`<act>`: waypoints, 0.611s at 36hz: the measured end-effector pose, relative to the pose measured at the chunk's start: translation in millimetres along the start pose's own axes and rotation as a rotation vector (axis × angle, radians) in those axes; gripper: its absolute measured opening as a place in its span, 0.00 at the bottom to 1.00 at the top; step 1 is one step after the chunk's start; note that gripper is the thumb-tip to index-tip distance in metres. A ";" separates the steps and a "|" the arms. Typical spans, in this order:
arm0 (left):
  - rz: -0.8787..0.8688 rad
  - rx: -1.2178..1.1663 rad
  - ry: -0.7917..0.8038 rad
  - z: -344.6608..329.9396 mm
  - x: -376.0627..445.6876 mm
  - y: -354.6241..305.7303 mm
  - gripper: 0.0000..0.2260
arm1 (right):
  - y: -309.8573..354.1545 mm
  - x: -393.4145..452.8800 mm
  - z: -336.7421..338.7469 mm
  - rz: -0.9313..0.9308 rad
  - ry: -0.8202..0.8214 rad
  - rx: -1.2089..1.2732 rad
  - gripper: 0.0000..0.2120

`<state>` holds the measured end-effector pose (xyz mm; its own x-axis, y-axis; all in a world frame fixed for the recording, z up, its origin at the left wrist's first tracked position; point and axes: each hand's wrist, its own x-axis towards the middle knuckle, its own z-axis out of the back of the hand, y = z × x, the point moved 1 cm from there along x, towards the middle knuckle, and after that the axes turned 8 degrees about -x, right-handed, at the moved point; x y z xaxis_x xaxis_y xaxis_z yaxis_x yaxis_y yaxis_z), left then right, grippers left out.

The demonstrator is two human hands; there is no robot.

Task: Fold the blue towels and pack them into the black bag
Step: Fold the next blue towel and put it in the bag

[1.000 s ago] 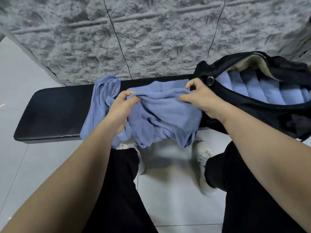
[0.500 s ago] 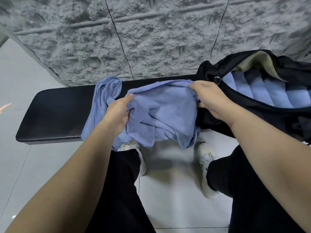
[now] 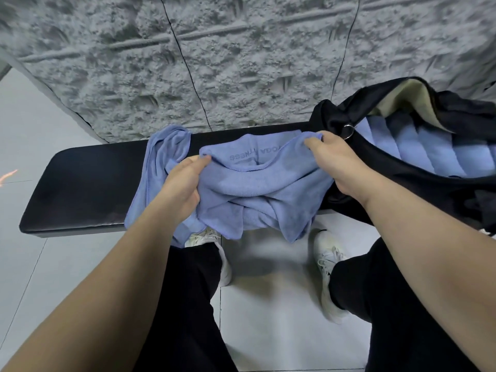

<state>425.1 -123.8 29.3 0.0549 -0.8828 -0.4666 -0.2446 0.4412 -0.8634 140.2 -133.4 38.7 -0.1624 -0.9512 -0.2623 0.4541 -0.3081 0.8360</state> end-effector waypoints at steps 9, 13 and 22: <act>-0.154 0.074 -0.355 2.6 42.4 5.3 0.12 | 1.6 38.9 -14.2 0.069 -0.115 0.010 0.05; -0.281 0.221 -0.421 -3.6 64.0 2.5 0.09 | -0.3 62.3 -21.5 0.052 -0.155 -0.003 0.04; -0.260 0.607 -0.393 6.4 101.2 -2.9 0.11 | 2.9 104.6 -39.4 0.051 -0.160 -0.349 0.05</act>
<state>437.5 -213.4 -16.6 0.4056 -0.8981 -0.1702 0.3917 0.3389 -0.8554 159.1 -234.5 -5.3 -0.2540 -0.9593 -0.1237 0.7311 -0.2742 0.6248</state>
